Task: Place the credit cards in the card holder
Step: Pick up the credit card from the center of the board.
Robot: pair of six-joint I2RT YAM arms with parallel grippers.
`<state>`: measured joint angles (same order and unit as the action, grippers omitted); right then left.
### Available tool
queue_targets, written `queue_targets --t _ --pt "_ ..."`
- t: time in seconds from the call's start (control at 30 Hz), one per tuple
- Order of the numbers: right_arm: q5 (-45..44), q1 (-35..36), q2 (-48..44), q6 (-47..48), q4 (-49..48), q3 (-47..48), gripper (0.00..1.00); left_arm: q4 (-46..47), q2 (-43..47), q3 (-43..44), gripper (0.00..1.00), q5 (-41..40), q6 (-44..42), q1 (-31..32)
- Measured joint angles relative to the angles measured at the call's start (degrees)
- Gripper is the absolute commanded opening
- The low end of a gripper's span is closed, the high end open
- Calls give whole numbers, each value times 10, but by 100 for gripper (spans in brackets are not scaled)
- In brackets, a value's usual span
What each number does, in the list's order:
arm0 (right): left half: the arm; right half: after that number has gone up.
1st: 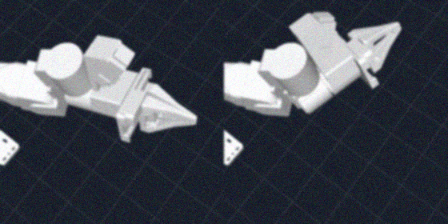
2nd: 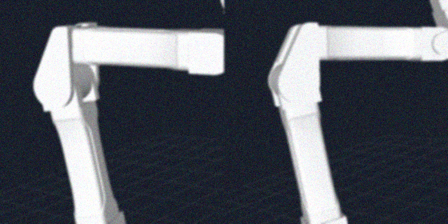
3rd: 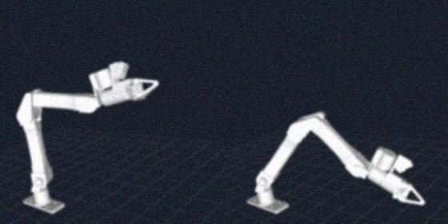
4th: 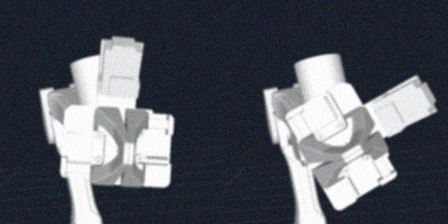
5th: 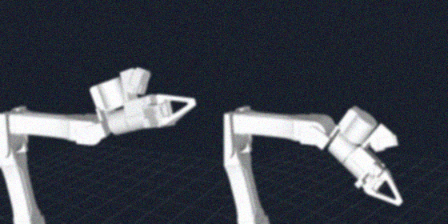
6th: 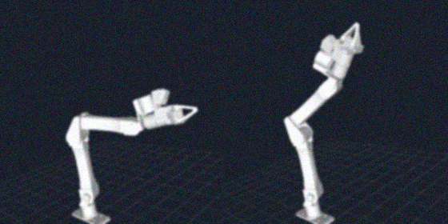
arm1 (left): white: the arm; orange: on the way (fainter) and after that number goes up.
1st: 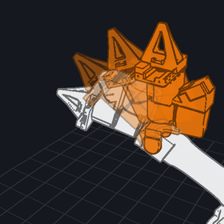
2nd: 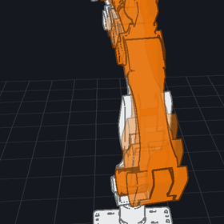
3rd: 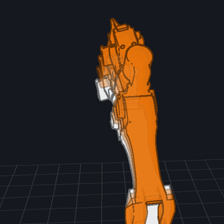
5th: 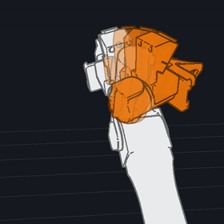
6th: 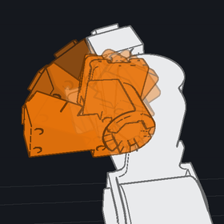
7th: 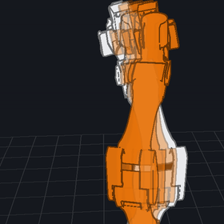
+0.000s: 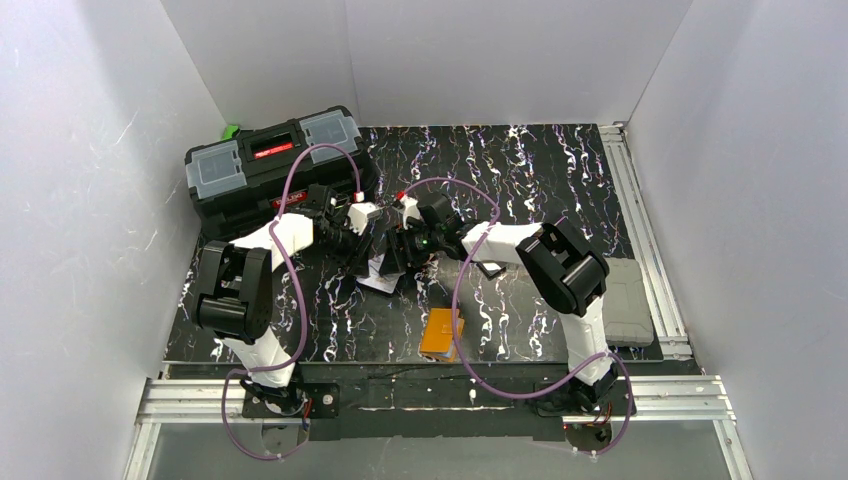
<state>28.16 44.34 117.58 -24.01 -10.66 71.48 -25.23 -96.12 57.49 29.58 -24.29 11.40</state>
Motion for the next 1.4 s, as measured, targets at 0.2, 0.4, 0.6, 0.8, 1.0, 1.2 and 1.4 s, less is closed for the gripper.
queue_targets --t 0.2,0.4,0.6,0.8,1.0,1.2,1.4 --pt "-26 11 -5 32 26 8 73 7 0 4 46 -2 5 0" --pt "-43 16 -5 41 37 12 71 8 0 5 46 -3 8 0" --pt "-56 20 -6 45 45 15 70 8 0 19 46 -3 14 0" --pt "-73 25 -9 47 47 15 70 9 0 36 46 0 38 2" --pt "-91 30 -17 48 45 7 69 12 -4 36 46 -2 40 26" --pt "-107 29 -34 45 40 -17 69 29 -21 36 46 -9 44 43" --pt "-106 29 -43 43 14 -40 68 38 -25 29 45 -28 37 49"
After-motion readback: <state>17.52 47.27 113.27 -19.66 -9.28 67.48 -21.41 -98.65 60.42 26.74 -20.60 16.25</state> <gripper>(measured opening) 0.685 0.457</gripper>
